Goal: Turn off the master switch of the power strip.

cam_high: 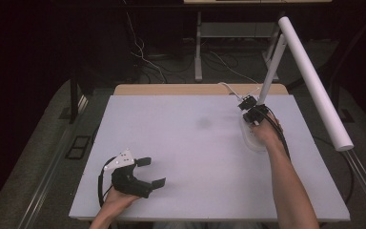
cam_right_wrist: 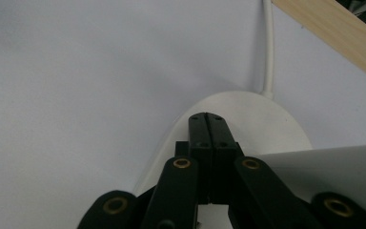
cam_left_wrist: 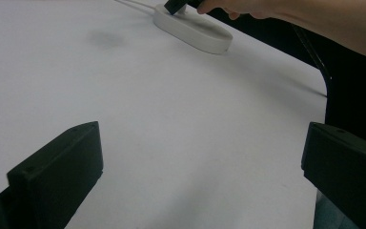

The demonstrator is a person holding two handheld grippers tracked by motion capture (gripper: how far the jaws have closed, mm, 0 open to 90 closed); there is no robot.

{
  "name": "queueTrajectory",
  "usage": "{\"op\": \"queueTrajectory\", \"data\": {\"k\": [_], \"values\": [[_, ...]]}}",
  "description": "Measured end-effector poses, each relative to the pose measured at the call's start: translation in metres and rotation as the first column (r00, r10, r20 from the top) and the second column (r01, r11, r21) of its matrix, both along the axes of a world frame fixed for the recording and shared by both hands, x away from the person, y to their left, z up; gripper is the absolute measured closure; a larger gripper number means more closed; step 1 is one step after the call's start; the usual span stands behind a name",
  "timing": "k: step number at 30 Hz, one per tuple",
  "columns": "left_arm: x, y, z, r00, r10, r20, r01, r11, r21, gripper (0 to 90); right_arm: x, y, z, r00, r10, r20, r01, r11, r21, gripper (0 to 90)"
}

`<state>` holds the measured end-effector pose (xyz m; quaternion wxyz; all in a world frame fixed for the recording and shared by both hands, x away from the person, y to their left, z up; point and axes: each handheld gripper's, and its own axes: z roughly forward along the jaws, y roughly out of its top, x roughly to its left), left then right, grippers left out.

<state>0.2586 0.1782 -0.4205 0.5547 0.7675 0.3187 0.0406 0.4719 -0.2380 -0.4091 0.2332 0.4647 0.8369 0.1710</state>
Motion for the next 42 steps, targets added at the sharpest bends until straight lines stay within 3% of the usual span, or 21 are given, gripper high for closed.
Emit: {"op": "queueTrajectory", "data": {"k": [3, 6, 10, 15, 21, 42], "values": [[0.0, -0.001, 0.0, 1.0, -0.002, 0.002, 0.002, 1.0, 0.002, 0.0, 0.001, -0.001, 0.001, 1.0, -0.002, -0.008, 0.002, 1.0, 0.012, 89.6], [0.001, -0.001, 0.0, 1.0, -0.002, -0.002, 0.002, 1.0, 0.002, 0.0, 0.0, 0.001, 0.004, 0.9999, 0.011, -0.004, -0.012, 0.999, -0.029, 89.6], [0.002, -0.002, -0.001, 1.0, -0.004, -0.003, 0.004, 1.0, 0.004, 0.0, -0.003, -0.002, 0.007, 0.9996, 0.016, 0.024, -0.015, 0.999, -0.032, 89.6], [0.002, -0.002, -0.001, 1.0, -0.003, -0.004, 0.003, 1.0, 0.004, 0.0, -0.007, -0.001, 0.015, 0.9975, 0.03, 0.063, -0.029, 1.0, -0.012, 89.6], [0.002, -0.002, -0.001, 1.0, -0.004, -0.002, 0.004, 1.0, 0.005, 0.0, -0.014, 0.0, 0.021, 0.9981, 0.028, 0.054, -0.029, 0.999, 0.014, 89.5], [0.003, -0.002, -0.001, 1.0, -0.004, -0.005, 0.004, 1.0, -0.002, 0.0, -0.059, -0.001, 0.043, 0.9892, 0.102, 0.104, -0.113, 0.988, 0.104, 89.1]]}}
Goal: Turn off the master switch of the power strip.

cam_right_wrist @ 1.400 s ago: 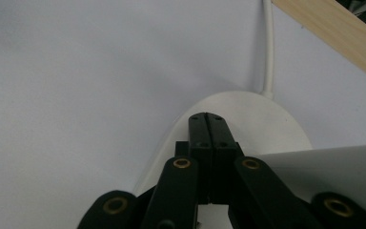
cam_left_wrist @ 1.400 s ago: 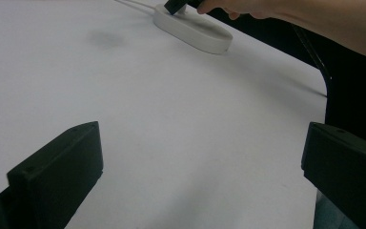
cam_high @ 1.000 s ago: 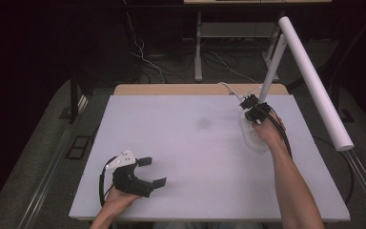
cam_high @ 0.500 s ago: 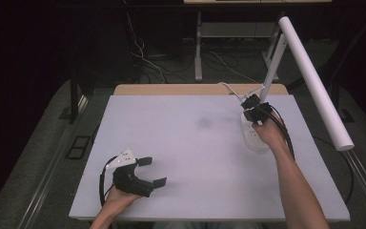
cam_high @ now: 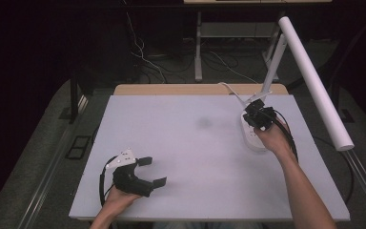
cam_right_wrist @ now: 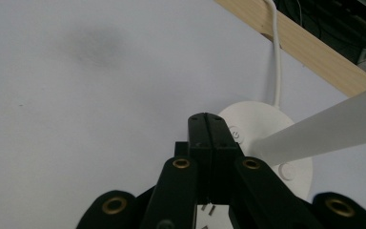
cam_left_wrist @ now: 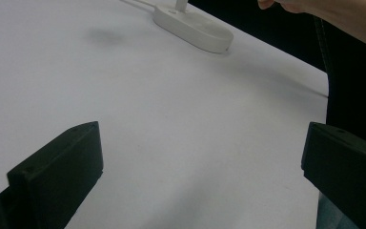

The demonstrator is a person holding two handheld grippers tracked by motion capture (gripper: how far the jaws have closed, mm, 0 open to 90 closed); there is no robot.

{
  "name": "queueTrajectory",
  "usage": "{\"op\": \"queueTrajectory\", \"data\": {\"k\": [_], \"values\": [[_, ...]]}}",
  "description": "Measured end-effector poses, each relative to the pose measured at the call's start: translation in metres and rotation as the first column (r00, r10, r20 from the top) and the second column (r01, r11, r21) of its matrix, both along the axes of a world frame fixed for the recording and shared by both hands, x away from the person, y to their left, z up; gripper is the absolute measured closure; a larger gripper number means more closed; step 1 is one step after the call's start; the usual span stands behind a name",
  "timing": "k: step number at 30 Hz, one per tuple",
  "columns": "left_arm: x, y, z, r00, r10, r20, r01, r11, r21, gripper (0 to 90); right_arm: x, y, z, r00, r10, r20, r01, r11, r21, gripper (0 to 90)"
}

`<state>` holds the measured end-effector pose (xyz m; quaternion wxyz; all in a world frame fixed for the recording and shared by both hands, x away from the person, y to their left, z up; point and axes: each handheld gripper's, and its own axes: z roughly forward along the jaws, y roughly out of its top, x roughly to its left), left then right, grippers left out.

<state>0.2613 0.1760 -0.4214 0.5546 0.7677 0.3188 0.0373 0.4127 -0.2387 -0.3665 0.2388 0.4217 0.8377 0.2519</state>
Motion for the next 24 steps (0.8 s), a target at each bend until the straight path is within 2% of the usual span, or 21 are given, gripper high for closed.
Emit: {"op": "queueTrajectory", "data": {"k": [4, 11, 15, 17, 21, 22, 23, 24], "values": [[0.0, 0.0, 0.0, 1.0, 0.0, 0.0, 0.0, 1.0, 0.0, 0.0, -0.01, -0.002, 0.003, 0.9996, 0.029, 0.005, -0.03, 0.999, 0.035, 88.9], [0.0, -0.001, 0.0, 1.0, 0.002, -0.001, -0.002, 1.0, 0.0, 0.0, -0.03, -0.009, 0.01, 0.998, 0.062, 0.009, -0.063, 0.989, 0.131, 71.9], [0.0, -0.001, 0.0, 1.0, -0.001, 0.0, 0.001, 1.0, 0.003, 0.0, -0.041, -0.014, 0.012, 0.9979, 0.065, -0.008, -0.062, 0.98, 0.188, 52.9], [0.0, -0.001, 0.0, 1.0, -0.001, -0.001, 0.001, 1.0, 0.004, 0.0, -0.046, -0.017, 0.013, 0.9983, 0.058, 0.003, -0.057, 0.975, 0.215, 41.1], [0.0, -0.001, -0.001, 1.0, 0.0, -0.002, 0.0, 1.0, 0.003, 0.0, -0.057, -0.022, 0.013, 0.9963, 0.082, -0.026, -0.071, 0.957, 0.282, 13.7], [0.0, -0.001, 0.0, 1.0, -0.001, 0.0, 0.001, 1.0, 0.003, 0.0, -0.06, -0.023, 0.013, 0.9956, 0.086, -0.036, -0.072, 0.954, 0.293, 8.7], [0.0, -0.001, 0.0, 1.0, 0.0, -0.001, 0.0, 1.0, 0.003, 0.0, -0.063, -0.024, 0.012, 0.9953, 0.089, -0.038, -0.073, 0.95, 0.303, 7.4], [0.0, -0.001, 0.0, 1.0, 0.0, -0.001, 0.0, 1.0, 0.003, 0.0, -0.066, -0.025, 0.011, 0.9953, 0.088, -0.042, -0.07, 0.947, 0.314, 0.0]]}}
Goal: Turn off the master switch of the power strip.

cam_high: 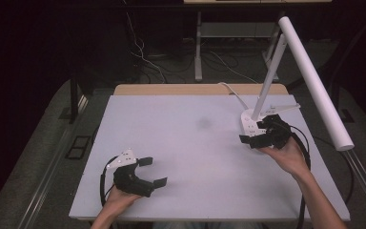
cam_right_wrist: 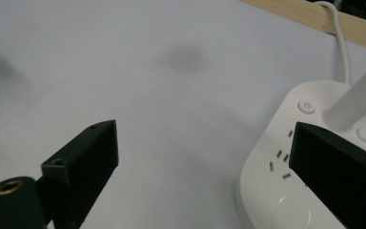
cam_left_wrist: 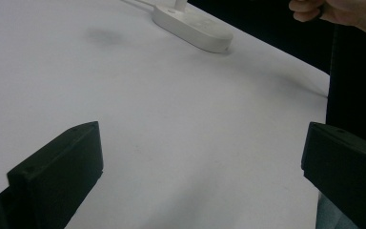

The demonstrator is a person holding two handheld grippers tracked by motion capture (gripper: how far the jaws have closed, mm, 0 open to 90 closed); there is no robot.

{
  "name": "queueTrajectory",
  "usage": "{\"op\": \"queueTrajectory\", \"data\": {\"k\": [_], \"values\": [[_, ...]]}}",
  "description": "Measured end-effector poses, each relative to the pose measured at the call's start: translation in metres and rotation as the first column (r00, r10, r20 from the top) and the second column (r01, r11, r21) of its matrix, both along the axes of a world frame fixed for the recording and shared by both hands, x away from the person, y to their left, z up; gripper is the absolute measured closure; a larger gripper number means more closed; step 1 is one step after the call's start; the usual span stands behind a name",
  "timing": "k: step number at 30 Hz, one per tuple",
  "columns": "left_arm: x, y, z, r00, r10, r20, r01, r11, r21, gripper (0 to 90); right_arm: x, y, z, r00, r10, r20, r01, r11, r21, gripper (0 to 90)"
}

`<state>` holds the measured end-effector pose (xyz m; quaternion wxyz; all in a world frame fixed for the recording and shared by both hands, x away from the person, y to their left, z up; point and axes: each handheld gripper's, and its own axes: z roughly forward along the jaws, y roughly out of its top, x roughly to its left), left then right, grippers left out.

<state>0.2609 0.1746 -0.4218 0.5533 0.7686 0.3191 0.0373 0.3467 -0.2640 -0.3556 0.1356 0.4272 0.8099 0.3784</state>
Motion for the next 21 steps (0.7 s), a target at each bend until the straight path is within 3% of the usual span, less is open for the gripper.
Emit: {"op": "queueTrajectory", "data": {"k": [6, 21], "values": [[0.0, 0.0, 0.0, 1.0, -0.003, 0.001, 0.003, 1.0, 0.002, 0.0, -0.02, -0.007, -0.007, 0.9999, 0.008, -0.013, -0.008, 0.999, 0.051, 0.0], [0.0, 0.001, 0.0, 1.0, -0.001, -0.001, 0.001, 0.9999, 0.01, 0.0, -0.061, -0.021, -0.03, 0.9999, 0.009, -0.009, -0.008, 0.995, 0.103, 0.0]]}}
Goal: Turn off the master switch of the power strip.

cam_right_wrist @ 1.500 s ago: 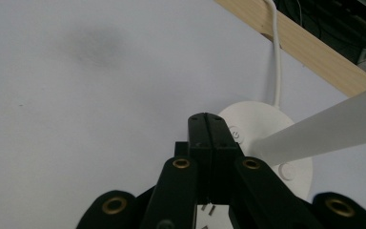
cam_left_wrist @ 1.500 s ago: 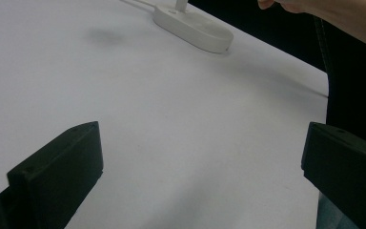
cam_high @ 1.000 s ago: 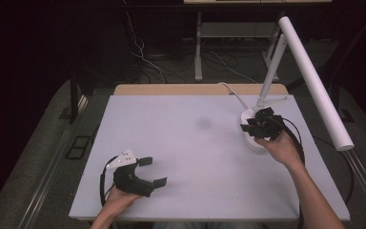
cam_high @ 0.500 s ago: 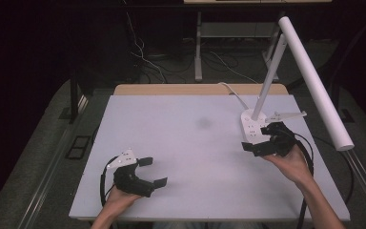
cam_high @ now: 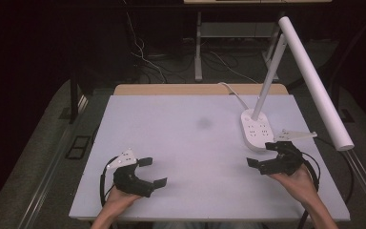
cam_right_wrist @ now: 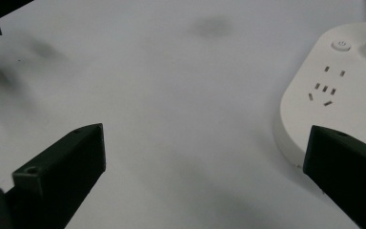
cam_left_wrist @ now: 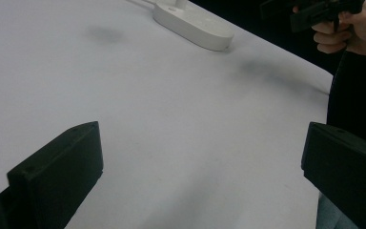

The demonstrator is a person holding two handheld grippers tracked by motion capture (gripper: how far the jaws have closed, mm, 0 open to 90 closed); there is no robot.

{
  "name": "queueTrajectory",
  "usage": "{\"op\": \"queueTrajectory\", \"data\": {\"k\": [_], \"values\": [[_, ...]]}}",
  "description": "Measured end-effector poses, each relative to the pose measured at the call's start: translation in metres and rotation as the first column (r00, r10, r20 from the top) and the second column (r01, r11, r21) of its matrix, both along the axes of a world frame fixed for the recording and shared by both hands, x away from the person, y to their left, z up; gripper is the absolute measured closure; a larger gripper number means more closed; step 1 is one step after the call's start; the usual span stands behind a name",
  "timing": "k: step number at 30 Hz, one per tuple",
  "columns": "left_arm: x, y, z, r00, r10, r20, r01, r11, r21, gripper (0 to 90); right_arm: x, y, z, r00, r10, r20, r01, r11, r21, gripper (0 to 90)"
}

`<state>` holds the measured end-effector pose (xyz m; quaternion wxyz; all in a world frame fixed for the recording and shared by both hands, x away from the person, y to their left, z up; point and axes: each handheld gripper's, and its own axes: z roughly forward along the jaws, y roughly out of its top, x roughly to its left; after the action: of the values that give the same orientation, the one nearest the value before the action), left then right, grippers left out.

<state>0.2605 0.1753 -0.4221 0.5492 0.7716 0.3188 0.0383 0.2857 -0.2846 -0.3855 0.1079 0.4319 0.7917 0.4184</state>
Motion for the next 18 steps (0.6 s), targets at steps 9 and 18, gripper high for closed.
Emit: {"op": "queueTrajectory", "data": {"k": [9, 18], "values": [[0.0, 0.0, 0.0, 1.0, 0.003, -0.003, -0.003, 1.0, 0.001, 0.0, -0.022, -0.004, -0.014, 0.9998, -0.009, 0.019, 0.008, 0.999, 0.032, 0.0], [0.0, 0.0, 0.0, 1.0, 0.004, -0.004, -0.004, 1.0, 0.001, 0.0, -0.038, -0.001, -0.032, 0.9993, -0.007, 0.037, 0.005, 0.999, 0.044, 0.0]]}}
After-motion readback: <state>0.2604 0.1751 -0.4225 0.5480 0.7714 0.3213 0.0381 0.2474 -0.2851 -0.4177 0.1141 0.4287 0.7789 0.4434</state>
